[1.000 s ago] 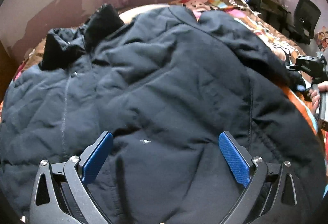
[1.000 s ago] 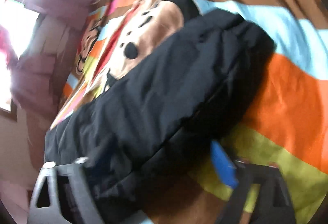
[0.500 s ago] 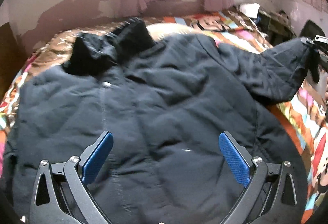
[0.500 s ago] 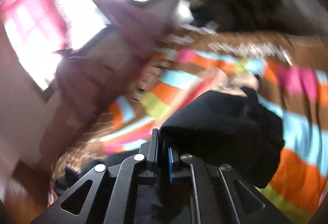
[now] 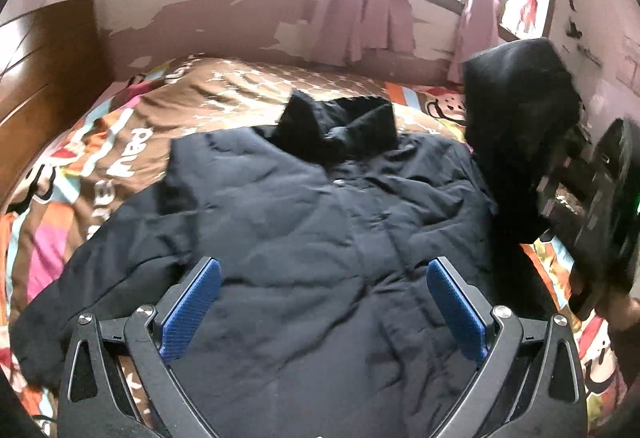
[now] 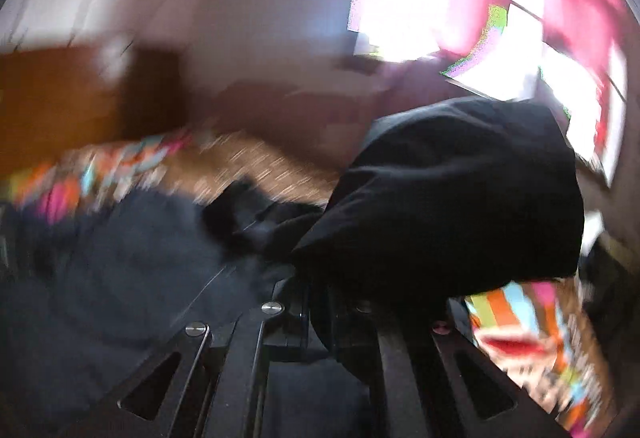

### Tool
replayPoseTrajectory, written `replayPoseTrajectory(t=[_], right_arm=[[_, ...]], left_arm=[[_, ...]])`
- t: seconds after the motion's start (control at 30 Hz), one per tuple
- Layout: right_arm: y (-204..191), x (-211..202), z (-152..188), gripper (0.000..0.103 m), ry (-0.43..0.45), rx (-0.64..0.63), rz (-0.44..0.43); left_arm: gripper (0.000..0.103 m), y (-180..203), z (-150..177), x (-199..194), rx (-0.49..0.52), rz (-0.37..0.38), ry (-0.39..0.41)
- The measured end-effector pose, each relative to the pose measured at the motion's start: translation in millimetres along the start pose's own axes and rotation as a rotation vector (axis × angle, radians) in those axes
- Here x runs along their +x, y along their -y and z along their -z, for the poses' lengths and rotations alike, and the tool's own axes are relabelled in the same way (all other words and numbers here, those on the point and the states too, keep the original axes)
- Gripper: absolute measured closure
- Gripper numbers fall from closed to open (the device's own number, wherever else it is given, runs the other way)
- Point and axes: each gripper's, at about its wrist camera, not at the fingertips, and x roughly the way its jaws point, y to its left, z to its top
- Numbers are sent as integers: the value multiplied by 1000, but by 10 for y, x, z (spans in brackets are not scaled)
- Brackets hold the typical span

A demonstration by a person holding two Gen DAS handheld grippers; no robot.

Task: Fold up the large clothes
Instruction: 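Grasp the sleeve cuff with the right tool and lift it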

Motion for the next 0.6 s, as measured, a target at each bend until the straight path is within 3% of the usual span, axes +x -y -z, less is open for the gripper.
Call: replayPoseTrajectory(t=[0.2,0.27,0.3,0.4,0.53,0.6], right_arm=[[-963,366,384,94,-178,-266,-124],[-1143,562,580,86,-293,-307,-165],[-1185,674,687,76,-361,-299,-206],[-1137,836,920,52,-473,-168,-327],[-1064,738,899,32,-431,-141,-378],[-1127,723,875,31,-409,-143,-381]], left_arm=[[2,-386,252,-35,-117,88,-42],[2,-501,363,3,-176,141,-63],[2,-545,402,26,-197,159,-72],[2,-672,517,120,-262,201,-112],[2,-759,517,208,-320,249,-144],[2,-739,480,266,-332,264,-150]])
